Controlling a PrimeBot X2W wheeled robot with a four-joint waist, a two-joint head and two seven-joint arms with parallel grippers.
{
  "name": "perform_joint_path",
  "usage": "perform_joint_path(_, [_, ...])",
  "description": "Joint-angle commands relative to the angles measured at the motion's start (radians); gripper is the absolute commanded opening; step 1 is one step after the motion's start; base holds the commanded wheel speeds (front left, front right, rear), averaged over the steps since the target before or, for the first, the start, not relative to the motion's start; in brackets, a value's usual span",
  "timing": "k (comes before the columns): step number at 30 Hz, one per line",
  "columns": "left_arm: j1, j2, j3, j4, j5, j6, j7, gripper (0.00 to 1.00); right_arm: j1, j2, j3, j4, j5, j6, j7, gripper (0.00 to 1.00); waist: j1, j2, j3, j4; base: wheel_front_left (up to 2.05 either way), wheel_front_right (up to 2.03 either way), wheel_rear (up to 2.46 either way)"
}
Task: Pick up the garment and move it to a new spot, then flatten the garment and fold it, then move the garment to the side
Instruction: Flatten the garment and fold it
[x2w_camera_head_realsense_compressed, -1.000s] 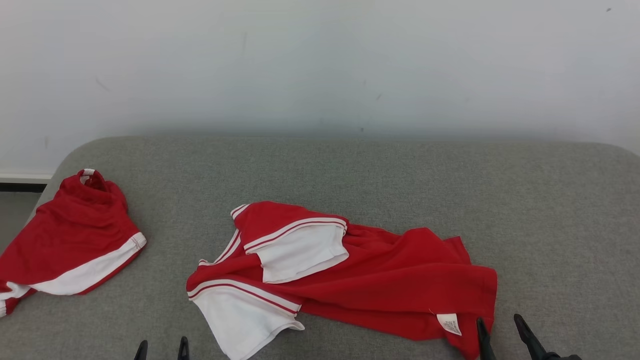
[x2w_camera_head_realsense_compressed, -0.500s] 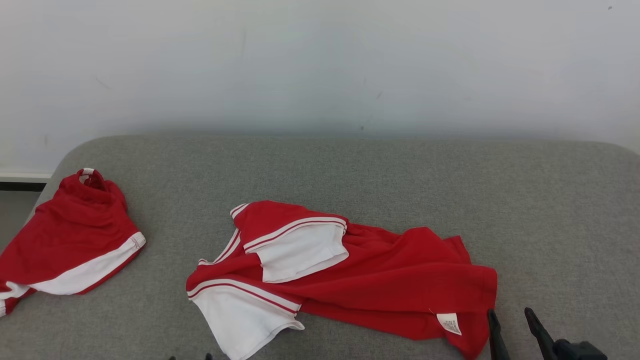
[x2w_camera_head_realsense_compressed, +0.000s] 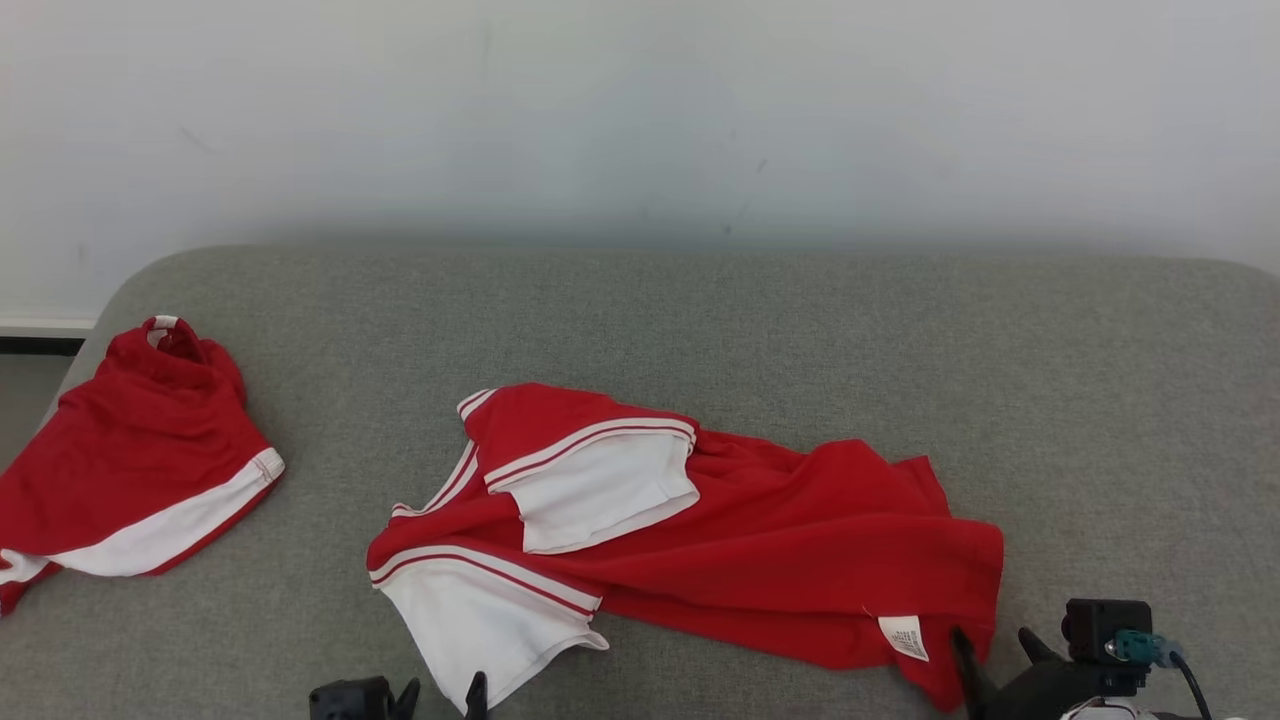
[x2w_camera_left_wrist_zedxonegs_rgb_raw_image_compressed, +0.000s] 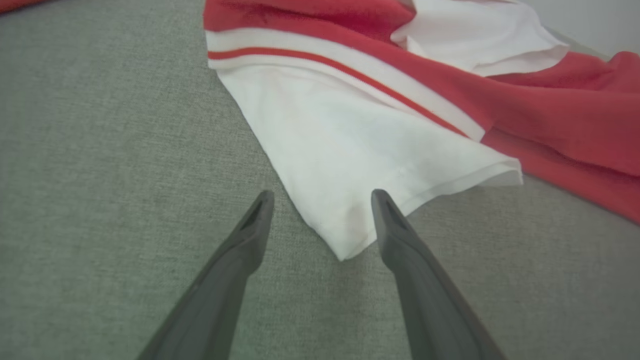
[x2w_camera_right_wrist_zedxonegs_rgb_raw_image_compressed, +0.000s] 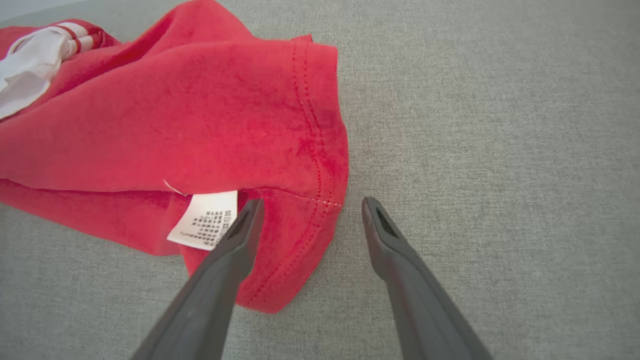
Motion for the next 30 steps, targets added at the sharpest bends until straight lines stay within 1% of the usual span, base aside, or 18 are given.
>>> perform_joint_path(1, [-0.02, 0.0, -0.006, 0.017, -0.012, 0.012, 0.013, 1.0, -0.013, -0.002, -0.009, 0.019, 0.008, -0.002, 0.019, 1.0, 0.0, 0.0, 0.012, -0.004, 0.0, 0.0, 0.0])
perform_joint_path(4, [-0.043, 0.0, -0.029, 0.04, -0.038, 0.028, 0.03, 1.0, -0.04, -0.001, -0.015, 0.051, 0.01, -0.002, 0.044, 1.0, 0.0, 0.0, 0.023, -0.004, 0.0, 0.0, 0.0])
perform_joint_path(8, [-0.07, 0.001, -0.043, 0.073, -0.054, 0.07, 0.049, 1.0, -0.071, -0.001, -0.018, 0.084, -0.007, -0.002, 0.053, 1.0, 0.0, 0.0, 0.039, -0.001, 0.0, 0.0, 0.0])
perform_joint_path(12, [-0.093, 0.0, -0.061, 0.099, -0.068, 0.086, 0.065, 1.0, -0.098, -0.001, -0.014, 0.111, -0.016, -0.002, 0.049, 1.0, 0.0, 0.0, 0.053, 0.001, 0.0, 0.0, 0.0])
perform_joint_path(13, [-0.097, 0.0, -0.065, 0.107, -0.073, 0.088, 0.07, 0.81, -0.104, -0.001, -0.015, 0.116, -0.016, -0.002, 0.05, 1.0, 0.0, 0.0, 0.056, 0.001, 0.0, 0.0, 0.0])
perform_joint_path(14, [-0.101, 0.0, -0.07, 0.113, -0.079, 0.088, 0.075, 0.5, -0.109, -0.001, -0.015, 0.122, -0.019, -0.002, 0.051, 1.0, 0.0, 0.0, 0.058, 0.001, 0.0, 0.0, 0.0])
perform_joint_path(15, [-0.103, 0.0, -0.075, 0.117, -0.083, 0.088, 0.078, 0.27, -0.114, -0.001, -0.015, 0.127, -0.022, -0.002, 0.05, 1.0, 0.0, 0.0, 0.061, 0.001, 0.0, 0.0, 0.0])
perform_joint_path(16, [-0.105, -0.001, -0.08, 0.119, -0.087, 0.088, 0.078, 0.03, -0.119, -0.001, -0.012, 0.131, -0.022, -0.002, 0.051, 1.0, 0.0, 0.0, 0.064, 0.001, 0.0, 0.0, 0.0])
perform_joint_path(17, [-0.106, -0.003, -0.084, 0.121, -0.09, 0.089, 0.077, 0.0, -0.123, -0.001, -0.009, 0.134, -0.022, -0.002, 0.05, 1.0, 0.0, 0.0, 0.066, 0.002, 0.0, 0.0, 0.0])
perform_joint_path(23, [-0.1, -0.002, -0.092, 0.128, -0.107, 0.09, 0.06, 0.0, -0.122, -0.001, -0.002, 0.144, -0.009, -0.002, 0.043, 1.0, 0.0, 0.0, 0.077, 0.005, 0.0, 0.0, 0.0])
perform_joint_path(28, [-0.093, -0.002, -0.094, 0.134, -0.114, 0.09, 0.047, 0.0, -0.102, -0.001, 0.003, 0.129, -0.002, -0.002, 0.043, 1.0, 0.0, 0.0, 0.076, 0.005, 0.0, 0.0, 0.0])
perform_joint_path(29, [-0.091, -0.002, -0.095, 0.135, -0.115, 0.091, 0.045, 0.0, -0.098, -0.001, 0.004, 0.125, 0.0, -0.002, 0.044, 0.81, 0.0, 0.0, 0.075, 0.004, 0.0, 0.0, 0.0])
perform_joint_path(30, [-0.089, -0.002, -0.096, 0.136, -0.115, 0.091, 0.043, 0.0, -0.095, -0.001, 0.004, 0.12, -0.001, -0.002, 0.044, 0.67, 0.0, 0.0, 0.074, 0.003, 0.0, 0.0, 0.0])
